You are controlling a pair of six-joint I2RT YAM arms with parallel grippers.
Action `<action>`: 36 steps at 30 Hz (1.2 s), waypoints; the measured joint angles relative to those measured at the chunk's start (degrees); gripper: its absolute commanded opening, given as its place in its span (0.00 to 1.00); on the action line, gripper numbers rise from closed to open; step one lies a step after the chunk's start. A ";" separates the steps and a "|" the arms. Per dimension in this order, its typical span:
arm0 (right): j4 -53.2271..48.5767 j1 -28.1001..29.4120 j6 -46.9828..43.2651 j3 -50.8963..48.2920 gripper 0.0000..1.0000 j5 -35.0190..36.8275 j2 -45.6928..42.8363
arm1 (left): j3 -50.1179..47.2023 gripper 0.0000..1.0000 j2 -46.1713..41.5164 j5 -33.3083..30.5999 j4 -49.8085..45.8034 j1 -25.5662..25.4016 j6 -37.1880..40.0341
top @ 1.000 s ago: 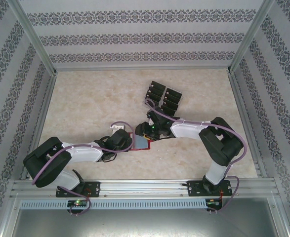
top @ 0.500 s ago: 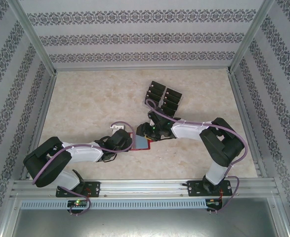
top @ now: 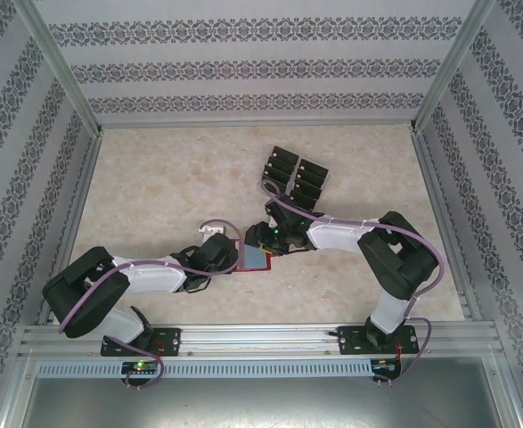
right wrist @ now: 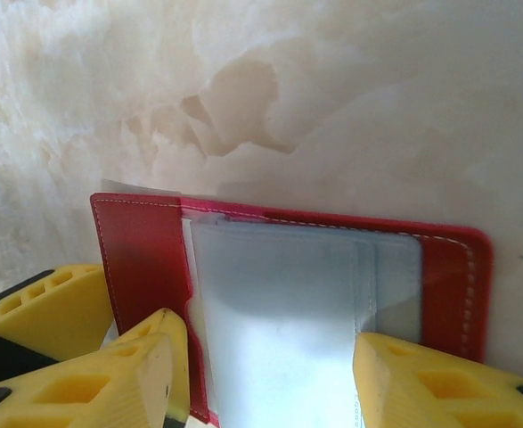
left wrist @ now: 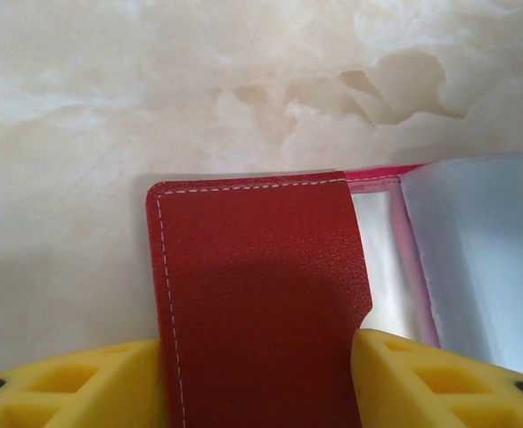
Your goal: Put the credit cards into the card holder
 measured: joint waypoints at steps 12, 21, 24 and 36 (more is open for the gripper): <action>-0.42 1.29 0.11 4.94 0.56 -1.49 3.13 | -4.15 0.58 -6.16 4.92 3.41 0.57 -0.22; -1.55 2.82 0.46 7.15 0.56 -1.53 4.48 | -10.12 0.58 -19.61 12.33 0.50 0.37 -2.40; -2.16 3.19 0.46 7.85 0.56 -1.49 4.72 | -11.10 0.59 -25.79 11.80 -2.27 0.37 -3.10; -3.41 7.06 1.84 7.98 0.57 -0.76 4.46 | -12.26 0.61 -43.34 0.61 -13.84 0.39 -8.33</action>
